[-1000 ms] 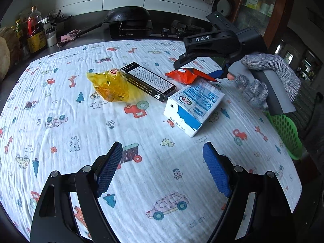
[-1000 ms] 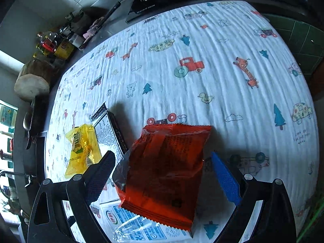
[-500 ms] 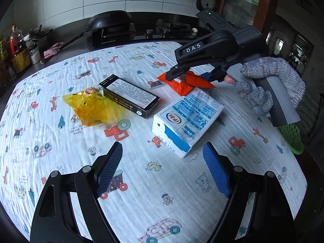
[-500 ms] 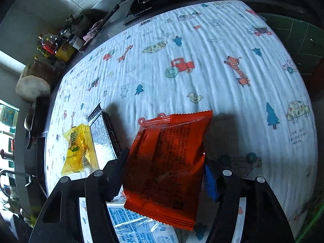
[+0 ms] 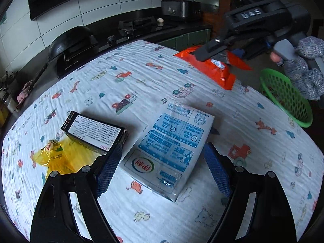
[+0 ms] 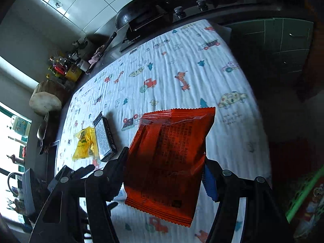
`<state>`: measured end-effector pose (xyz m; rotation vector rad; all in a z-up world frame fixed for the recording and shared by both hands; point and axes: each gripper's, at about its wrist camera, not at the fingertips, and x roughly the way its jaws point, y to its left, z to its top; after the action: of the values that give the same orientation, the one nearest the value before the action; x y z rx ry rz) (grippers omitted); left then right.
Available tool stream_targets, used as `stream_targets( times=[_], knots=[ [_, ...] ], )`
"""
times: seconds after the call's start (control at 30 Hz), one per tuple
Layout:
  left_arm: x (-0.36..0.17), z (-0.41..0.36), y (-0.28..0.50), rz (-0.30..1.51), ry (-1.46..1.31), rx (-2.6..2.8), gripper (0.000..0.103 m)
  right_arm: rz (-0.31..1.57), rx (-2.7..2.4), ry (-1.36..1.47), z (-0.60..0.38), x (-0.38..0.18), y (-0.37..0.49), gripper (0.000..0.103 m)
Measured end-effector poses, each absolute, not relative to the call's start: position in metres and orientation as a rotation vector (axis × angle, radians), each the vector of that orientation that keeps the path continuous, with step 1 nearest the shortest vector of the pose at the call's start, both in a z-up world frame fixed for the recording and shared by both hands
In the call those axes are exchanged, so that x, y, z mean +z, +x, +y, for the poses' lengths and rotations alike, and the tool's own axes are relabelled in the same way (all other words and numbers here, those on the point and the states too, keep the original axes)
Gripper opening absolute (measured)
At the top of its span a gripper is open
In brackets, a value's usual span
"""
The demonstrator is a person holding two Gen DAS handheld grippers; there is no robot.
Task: Collect trash
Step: 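Grasp the white Yili milk carton with the left tool while the right tool holds the packet, then drop the snack packet into the basket with the right tool while the left tool drops the carton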
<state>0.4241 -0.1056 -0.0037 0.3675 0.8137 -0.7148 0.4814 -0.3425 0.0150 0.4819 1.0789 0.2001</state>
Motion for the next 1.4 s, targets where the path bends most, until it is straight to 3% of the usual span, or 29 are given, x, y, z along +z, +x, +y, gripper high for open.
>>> stream_targets(
  times=[0.53,0.9,1.27,1.4],
  knots=[
    [-0.023,-0.138,0.442,0.846,0.508,-0.766,0.084,1.048,0.071,0.505,-0.43,0.003,0.372,0.063],
    [-0.018,-0.144,0.423,0.849,0.48,-0.69,0.068,1.006,-0.109,0.497,-0.491,-0.008,0.3,0.063],
    [0.025,-0.175,0.37,0.805,0.348,-0.767,0.066,0.982,-0.297,0.494,-0.554,-0.022,0.245,0.079],
    [0.04,-0.204,0.345,0.779,0.345,-0.832,0.066,0.966,-0.296,0.515,-0.564,-0.022,0.224,0.081]
  ],
)
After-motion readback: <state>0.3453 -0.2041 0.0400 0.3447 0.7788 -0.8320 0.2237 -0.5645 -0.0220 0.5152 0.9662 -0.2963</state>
